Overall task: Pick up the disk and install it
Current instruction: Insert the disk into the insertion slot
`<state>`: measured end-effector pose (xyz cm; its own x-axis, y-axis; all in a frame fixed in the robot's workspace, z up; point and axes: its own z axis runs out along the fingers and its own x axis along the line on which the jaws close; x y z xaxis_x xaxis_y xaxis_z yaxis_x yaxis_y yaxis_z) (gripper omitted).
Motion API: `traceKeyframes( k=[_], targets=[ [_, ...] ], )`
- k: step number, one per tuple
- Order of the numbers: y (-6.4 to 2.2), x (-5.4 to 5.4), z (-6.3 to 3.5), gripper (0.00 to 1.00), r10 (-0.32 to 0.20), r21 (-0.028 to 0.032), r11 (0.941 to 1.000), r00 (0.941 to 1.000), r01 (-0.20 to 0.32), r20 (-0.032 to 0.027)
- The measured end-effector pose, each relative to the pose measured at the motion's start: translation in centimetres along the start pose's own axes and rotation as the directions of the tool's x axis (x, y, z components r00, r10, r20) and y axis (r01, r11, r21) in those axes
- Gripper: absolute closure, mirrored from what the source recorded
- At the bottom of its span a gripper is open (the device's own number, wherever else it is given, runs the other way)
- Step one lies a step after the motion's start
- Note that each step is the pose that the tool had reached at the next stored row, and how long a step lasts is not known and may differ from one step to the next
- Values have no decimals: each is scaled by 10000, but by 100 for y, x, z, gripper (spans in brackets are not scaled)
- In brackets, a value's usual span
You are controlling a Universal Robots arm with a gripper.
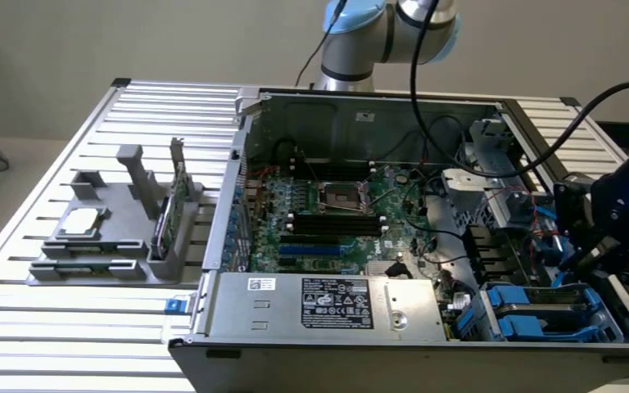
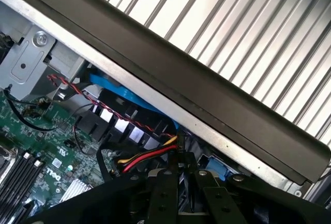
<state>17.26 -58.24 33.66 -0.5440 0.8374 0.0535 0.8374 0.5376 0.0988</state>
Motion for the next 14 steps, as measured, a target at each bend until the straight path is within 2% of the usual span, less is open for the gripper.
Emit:
traceKeyframes(
  k=[4,10,14],
  targets=[
    [1,-1,0,83,69,66,10000,10000,-68,-59],
    [0,-4,-2,83,126,68,9999,9999,-126,-86],
    [-21,11,-14,83,314,59,9995,9995,-313,-82]
  ],
)
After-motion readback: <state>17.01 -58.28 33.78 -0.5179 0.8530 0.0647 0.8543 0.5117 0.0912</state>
